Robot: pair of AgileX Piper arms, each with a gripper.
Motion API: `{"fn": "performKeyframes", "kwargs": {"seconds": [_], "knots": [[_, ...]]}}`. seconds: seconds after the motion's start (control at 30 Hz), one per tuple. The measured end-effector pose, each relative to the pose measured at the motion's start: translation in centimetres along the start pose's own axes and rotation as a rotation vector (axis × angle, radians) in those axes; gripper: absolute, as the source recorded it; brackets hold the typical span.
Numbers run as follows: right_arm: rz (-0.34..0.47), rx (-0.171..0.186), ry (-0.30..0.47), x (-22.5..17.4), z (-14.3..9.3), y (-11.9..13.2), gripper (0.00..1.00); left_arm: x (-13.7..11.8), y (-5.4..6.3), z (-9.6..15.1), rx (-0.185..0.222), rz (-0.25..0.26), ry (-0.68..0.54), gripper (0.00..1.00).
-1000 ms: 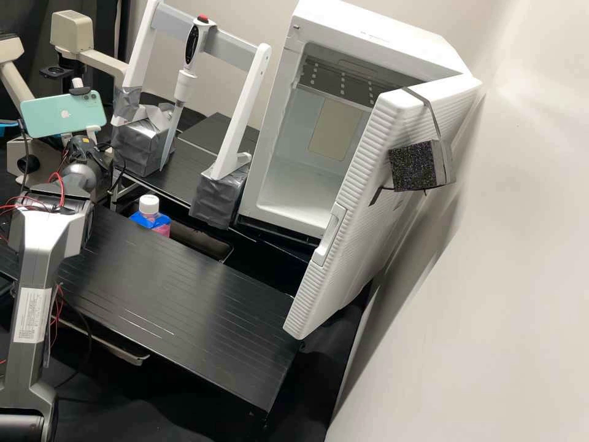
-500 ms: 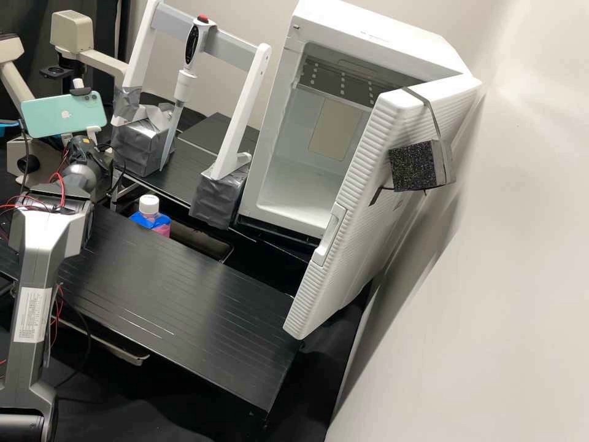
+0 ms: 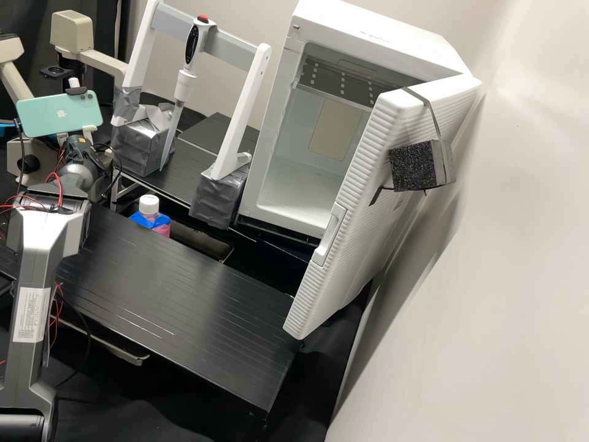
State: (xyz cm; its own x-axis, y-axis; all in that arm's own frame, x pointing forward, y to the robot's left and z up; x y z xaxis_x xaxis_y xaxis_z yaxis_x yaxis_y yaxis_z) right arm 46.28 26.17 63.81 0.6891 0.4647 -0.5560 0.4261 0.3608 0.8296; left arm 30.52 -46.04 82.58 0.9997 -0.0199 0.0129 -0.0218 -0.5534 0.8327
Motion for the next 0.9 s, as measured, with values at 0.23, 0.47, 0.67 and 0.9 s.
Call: {"fn": "performKeyframes", "kwargs": {"seconds": [0.23, 0.47, 0.67, 0.9], "knots": [[-0.001, 0.000, -0.001, 0.02, 0.04, -0.05, 1.00, 0.00, 0.00, 0.00, 0.000, 0.000, 0.000, 1.00], [-0.009, 0.014, -0.004, 0.25, 0.50, -0.71, 1.00, 0.00, 0.00, 0.00, 0.000, 0.000, 0.000, 1.00], [-0.009, 0.025, -0.006, 0.31, 0.64, -0.85, 1.00, 0.00, 0.00, 0.00, 0.000, 0.000, 0.000, 1.00], [0.007, 0.032, 0.013, 0.18, 0.83, -0.48, 1.00, 0.00, 0.00, 0.00, 0.000, 0.000, 0.000, 1.00]]}}
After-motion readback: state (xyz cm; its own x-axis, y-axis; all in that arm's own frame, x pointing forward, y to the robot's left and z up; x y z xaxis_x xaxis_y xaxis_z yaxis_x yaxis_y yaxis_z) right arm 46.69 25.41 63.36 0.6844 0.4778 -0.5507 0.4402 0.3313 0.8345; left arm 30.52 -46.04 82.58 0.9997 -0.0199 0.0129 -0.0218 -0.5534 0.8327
